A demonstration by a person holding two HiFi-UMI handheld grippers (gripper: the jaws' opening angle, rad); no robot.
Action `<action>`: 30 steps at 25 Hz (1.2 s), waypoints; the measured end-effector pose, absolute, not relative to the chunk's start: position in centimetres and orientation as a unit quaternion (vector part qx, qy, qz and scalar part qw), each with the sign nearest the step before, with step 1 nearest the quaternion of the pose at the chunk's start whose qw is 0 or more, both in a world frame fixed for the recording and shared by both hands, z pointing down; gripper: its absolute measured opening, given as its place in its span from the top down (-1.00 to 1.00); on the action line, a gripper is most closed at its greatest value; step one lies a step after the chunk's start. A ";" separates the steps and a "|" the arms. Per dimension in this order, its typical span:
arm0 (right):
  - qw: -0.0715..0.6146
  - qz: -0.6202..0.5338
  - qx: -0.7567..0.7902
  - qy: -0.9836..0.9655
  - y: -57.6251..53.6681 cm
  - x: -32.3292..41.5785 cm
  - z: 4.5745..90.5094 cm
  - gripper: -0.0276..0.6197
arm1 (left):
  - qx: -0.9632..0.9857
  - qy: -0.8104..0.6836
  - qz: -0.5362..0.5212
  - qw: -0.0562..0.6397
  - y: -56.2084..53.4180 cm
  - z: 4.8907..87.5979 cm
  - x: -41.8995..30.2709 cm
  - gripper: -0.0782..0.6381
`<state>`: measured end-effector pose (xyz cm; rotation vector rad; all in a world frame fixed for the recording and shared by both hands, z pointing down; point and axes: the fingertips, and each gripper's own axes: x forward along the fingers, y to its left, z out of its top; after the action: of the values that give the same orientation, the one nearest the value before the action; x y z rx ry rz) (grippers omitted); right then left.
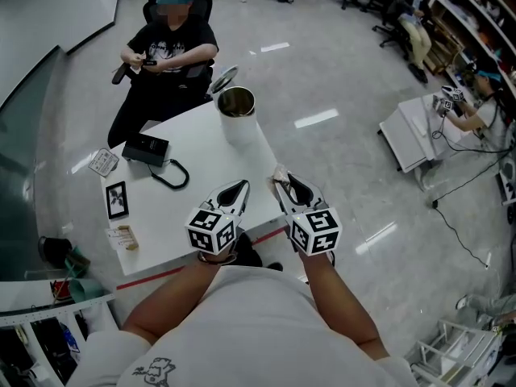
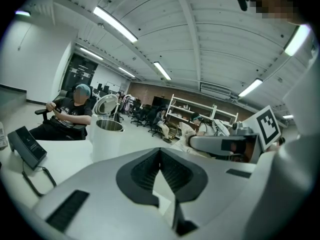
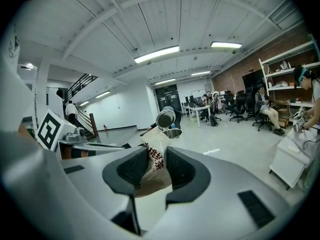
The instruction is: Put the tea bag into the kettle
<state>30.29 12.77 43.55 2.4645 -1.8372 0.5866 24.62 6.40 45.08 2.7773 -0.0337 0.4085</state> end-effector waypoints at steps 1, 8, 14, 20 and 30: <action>0.006 0.189 0.787 -0.588 12.2 30.7 43.6 0.53 | 0.975 -0.012 0.144 0.169 5.9 45.2 25.0 0.76; 0.019 0.195 0.781 -0.593 7.0 32.6 44.5 0.53 | 0.972 -0.014 0.152 0.178 1.3 46.3 27.0 0.76; 0.038 0.193 0.778 -0.596 3.2 33.9 44.8 0.53 | 0.973 -0.016 0.147 0.180 -2.4 46.2 28.6 0.76; 0.050 0.196 0.768 -0.607 0.4 34.3 44.8 0.53 | 0.973 -0.021 0.138 0.185 -4.8 45.7 29.8 0.76; 0.070 0.207 0.722 -0.657 -3.9 36.2 45.4 0.53 | 0.964 -0.068 0.121 0.228 -7.7 45.1 32.3 0.76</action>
<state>36.20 -3.86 45.38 2.1717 -1.9763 0.6221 32.26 -7.73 45.11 2.6551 -0.1867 0.3321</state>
